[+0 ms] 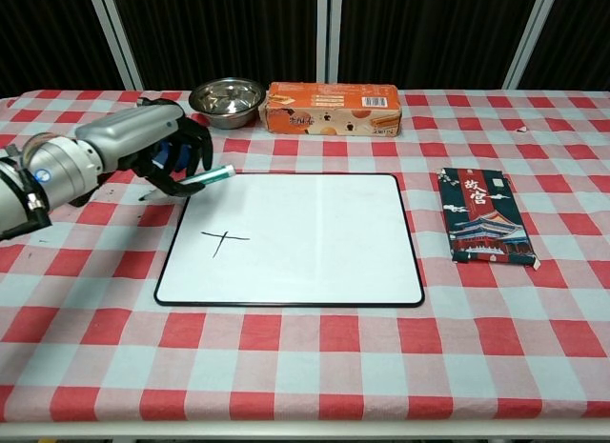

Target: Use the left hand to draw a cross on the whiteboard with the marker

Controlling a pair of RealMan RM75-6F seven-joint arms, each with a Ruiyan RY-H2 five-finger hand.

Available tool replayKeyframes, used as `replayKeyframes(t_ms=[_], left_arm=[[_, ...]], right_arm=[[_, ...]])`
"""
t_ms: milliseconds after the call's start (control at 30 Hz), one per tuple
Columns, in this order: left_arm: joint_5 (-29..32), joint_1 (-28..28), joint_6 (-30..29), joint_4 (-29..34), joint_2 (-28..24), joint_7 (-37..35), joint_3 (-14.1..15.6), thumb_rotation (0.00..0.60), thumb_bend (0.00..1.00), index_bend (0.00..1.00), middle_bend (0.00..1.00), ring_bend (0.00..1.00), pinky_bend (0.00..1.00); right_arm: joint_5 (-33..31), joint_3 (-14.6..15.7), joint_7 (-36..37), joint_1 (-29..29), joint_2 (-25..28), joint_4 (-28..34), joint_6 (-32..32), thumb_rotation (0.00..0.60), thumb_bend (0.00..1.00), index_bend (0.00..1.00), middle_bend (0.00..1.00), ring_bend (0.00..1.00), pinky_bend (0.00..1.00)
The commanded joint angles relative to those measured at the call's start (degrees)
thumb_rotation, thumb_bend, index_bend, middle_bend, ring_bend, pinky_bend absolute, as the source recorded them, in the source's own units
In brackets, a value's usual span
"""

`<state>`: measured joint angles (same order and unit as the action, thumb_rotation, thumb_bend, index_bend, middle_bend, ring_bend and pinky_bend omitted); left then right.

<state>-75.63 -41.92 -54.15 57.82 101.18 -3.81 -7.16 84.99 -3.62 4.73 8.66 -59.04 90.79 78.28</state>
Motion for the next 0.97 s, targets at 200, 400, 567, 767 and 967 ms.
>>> replayKeyframes(t_ms=[200,400,567,767,967], left_arm=[[21.8,2.7,5.7,16.9,-9.9,25.7,-0.3,0.6,0.4,0.33,0.42,0.5,0.87],[22.6,5.9,-2.2,29.6,-15.9,27.2,-0.8,0.6,0.31,0.14,0.2,0.23,0.59],[14.6,12.6,-14.0,35.6,-22.6,20.4,-0.8,0.6,0.27,0.16,0.2,0.22,0.51],[7.9,22.4,-28.1,32.3,-28.1,14.6,1.8,0.6,0.23,0.2,0.21,0.22,0.38],[4.3,30.6,-35.4,33.6,-33.0,11.8,6.1,0.6,0.22,0.21,0.22,0.21,0.28]], right_arm=[[0.4,0.2,-0.2,-0.3,0.1,0.3,0.8,0.6,0.16,0.0,0.06,0.0,0.12],[0.2,0.2,-0.4,-0.8,0.3,0.6,1.5,0.6,0.16,0.0,0.06,0.0,0.12],[-0.7,0.0,0.2,-1.4,0.4,0.2,1.9,0.6,0.16,0.0,0.06,0.0,0.12],[-1.1,-0.1,1.9,-1.3,-0.2,-1.2,1.2,0.6,0.16,0.0,0.06,0.0,0.12],[1.3,0.0,2.8,-0.7,-1.2,-2.0,2.1,0.6,0.17,0.0,0.07,0.0,0.12]])
